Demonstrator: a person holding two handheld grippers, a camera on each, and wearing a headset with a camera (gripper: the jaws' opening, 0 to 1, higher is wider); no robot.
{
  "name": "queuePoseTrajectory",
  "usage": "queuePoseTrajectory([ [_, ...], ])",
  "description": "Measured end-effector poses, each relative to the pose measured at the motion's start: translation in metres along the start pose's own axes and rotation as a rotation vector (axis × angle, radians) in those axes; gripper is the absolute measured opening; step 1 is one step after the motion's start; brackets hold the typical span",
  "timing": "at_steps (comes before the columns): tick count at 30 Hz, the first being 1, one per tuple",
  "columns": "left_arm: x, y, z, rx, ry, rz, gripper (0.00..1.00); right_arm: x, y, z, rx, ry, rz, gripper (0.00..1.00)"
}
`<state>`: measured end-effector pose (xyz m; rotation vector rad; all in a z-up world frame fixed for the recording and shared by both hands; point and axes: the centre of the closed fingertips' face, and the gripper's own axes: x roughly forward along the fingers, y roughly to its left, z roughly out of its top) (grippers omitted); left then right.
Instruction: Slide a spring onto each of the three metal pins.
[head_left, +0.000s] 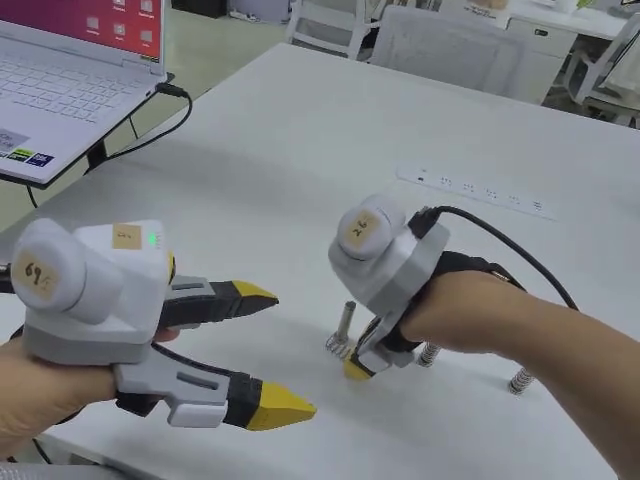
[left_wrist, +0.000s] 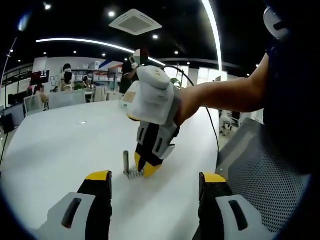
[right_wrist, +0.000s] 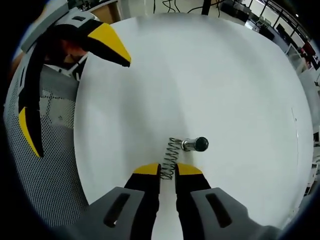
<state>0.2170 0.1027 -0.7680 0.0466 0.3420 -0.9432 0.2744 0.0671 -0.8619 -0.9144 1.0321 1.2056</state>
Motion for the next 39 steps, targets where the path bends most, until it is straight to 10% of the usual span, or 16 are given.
queuePoseTrajectory([
  [16, -0.002, -0.002, -0.006, 0.015, 0.037, -0.024, 0.63, -0.021, 0.023, 0.003, -0.07, -0.031, 0.068, 0.08],
  [39, 0.019, -0.029, 0.0, 0.05, 0.072, -0.199, 0.36, -0.068, 0.063, -0.013, -0.253, -0.046, 0.178, 0.08],
])
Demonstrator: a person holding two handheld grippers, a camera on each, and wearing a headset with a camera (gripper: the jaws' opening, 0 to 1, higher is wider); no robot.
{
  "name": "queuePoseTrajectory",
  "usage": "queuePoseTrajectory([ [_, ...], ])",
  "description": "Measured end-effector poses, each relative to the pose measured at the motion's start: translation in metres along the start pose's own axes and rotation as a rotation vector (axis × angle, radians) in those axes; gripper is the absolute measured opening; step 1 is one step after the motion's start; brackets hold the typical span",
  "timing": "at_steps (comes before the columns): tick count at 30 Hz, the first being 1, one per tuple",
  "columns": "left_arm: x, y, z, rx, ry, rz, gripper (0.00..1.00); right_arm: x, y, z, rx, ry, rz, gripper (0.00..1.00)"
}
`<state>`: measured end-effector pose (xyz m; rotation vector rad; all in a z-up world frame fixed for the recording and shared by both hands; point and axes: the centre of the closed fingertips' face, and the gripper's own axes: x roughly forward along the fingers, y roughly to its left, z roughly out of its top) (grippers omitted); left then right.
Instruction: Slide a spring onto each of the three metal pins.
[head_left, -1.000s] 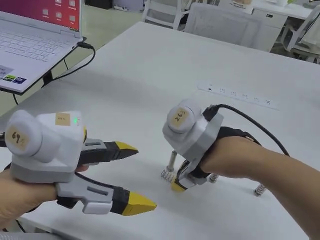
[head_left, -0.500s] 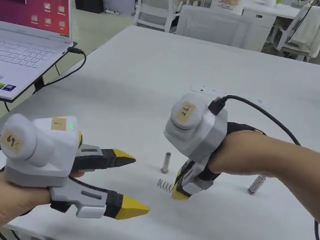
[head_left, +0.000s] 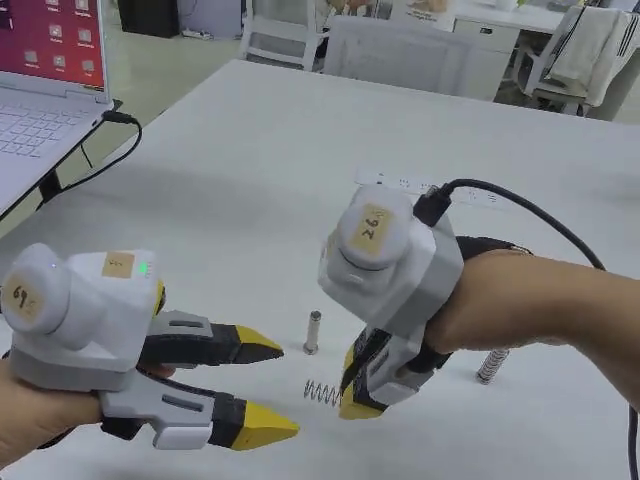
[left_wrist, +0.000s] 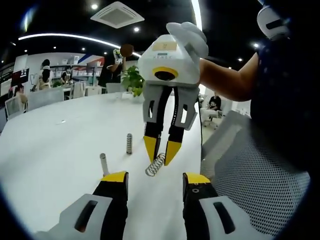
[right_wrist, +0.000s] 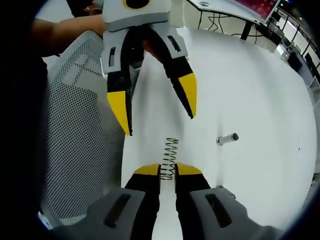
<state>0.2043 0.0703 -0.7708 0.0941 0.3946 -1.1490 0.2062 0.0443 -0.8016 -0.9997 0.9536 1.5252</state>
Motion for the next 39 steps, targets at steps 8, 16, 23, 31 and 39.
queuePoseTrajectory([
  [8, 0.002, -0.004, 0.007, 0.041, 0.004, -0.043, 0.26, -0.01, 0.006, 0.006, -0.071, -0.012, 0.003, 0.08],
  [16, 0.003, -0.007, 0.013, 0.074, 0.0, -0.069, 0.17, -0.016, 0.007, 0.016, -0.101, -0.037, -0.007, 0.08],
  [23, 0.004, -0.011, 0.015, 0.09, -0.006, -0.087, 0.12, -0.018, 0.009, 0.02, -0.12, -0.044, -0.013, 0.08],
  [31, 0.005, -0.011, 0.016, 0.12, -0.012, -0.089, 0.06, -0.02, 0.011, 0.02, -0.125, -0.053, -0.017, 0.08],
  [39, 0.007, -0.011, 0.017, 0.131, -0.013, -0.094, 0.02, -0.022, 0.009, 0.019, -0.136, -0.053, -0.032, 0.08],
])
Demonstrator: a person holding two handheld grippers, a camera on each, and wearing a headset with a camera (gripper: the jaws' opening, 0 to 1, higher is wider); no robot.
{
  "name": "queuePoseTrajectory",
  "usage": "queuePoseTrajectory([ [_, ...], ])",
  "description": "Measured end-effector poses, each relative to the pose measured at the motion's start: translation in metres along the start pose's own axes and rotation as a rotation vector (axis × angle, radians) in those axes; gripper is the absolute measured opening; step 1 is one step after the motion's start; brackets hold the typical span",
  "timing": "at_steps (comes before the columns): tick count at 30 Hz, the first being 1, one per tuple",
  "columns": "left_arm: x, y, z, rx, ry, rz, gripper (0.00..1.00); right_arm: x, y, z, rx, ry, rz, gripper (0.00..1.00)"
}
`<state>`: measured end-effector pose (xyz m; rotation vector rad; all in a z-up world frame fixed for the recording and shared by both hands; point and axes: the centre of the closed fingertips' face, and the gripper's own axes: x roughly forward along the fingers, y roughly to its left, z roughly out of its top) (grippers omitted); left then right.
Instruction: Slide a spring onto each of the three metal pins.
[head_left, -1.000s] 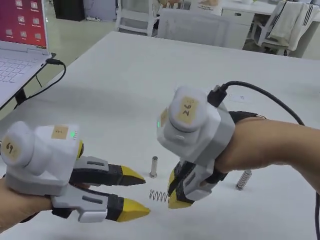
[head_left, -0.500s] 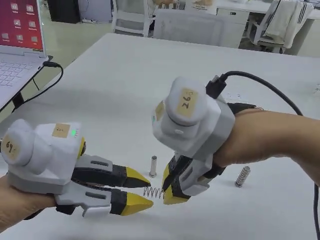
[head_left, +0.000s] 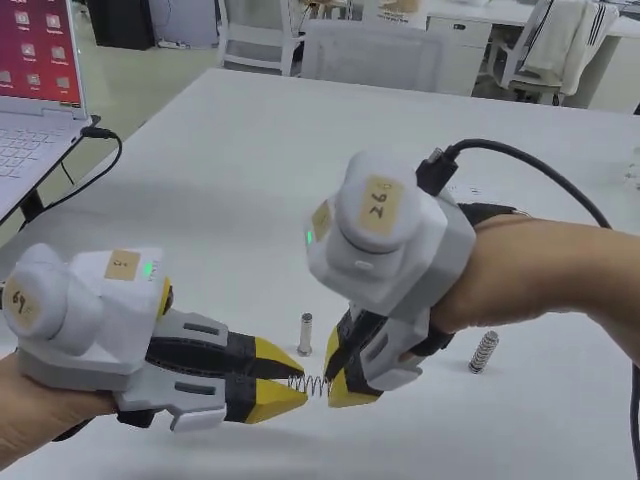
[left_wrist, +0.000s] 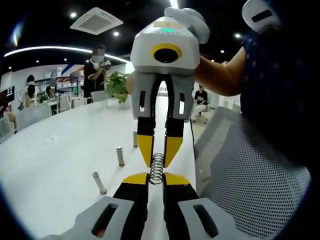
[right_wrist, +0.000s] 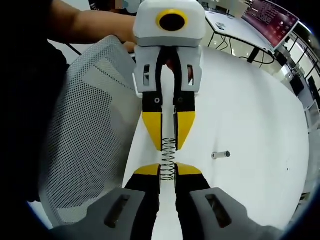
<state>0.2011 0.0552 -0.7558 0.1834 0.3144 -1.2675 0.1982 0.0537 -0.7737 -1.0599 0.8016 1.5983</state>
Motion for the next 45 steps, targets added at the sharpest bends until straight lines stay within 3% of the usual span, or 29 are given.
queuePoseTrajectory([
  [19, -0.002, 0.001, 0.004, -0.004, -0.023, 0.0, 0.02, -0.004, -0.003, 0.0, 0.019, -0.024, -0.008, 0.11],
  [32, -0.005, -0.002, 0.017, 0.012, -0.049, 0.007, 0.02, 0.002, 0.0, -0.006, 0.048, -0.035, 0.002, 0.11],
  [45, -0.007, -0.003, 0.021, 0.016, -0.055, 0.018, 0.02, 0.001, 0.001, -0.008, 0.069, -0.053, -0.001, 0.1],
])
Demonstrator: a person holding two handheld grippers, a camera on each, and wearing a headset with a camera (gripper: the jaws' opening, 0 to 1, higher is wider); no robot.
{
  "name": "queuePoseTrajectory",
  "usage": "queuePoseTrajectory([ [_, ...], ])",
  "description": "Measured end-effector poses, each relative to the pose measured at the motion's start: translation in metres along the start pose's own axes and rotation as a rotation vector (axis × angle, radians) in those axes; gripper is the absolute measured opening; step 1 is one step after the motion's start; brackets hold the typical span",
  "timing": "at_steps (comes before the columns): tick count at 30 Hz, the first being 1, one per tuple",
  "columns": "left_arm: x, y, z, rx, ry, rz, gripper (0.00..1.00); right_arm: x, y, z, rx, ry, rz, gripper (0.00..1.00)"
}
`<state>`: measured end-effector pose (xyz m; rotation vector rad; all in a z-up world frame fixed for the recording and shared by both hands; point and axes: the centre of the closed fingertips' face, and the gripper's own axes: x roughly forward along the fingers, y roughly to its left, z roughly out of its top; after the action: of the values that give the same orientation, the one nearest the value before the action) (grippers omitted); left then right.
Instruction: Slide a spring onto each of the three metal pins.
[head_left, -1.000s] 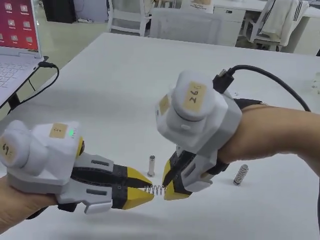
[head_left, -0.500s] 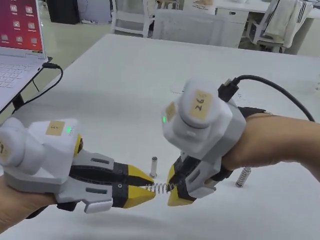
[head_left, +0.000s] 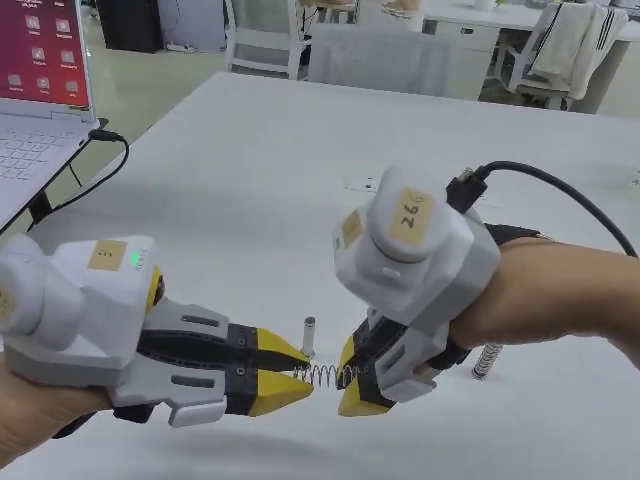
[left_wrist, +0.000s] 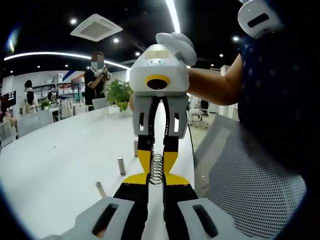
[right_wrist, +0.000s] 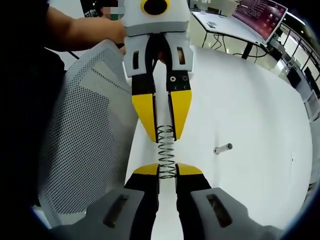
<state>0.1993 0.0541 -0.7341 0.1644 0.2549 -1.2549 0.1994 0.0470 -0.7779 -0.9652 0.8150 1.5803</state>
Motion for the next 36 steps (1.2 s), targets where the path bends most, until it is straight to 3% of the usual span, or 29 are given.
queuePoseTrajectory([
  [9, -0.001, 0.002, -0.001, 0.001, 0.003, 0.012, 0.02, -0.005, -0.002, 0.004, 0.005, -0.016, -0.015, 0.09],
  [23, 0.006, -0.001, -0.014, 0.015, 0.061, -0.005, 0.02, -0.015, -0.001, 0.018, -0.001, -0.047, -0.015, 0.09],
  [36, 0.007, -0.001, -0.015, 0.019, 0.062, -0.012, 0.02, -0.017, 0.002, 0.034, -0.024, -0.067, -0.012, 0.09],
])
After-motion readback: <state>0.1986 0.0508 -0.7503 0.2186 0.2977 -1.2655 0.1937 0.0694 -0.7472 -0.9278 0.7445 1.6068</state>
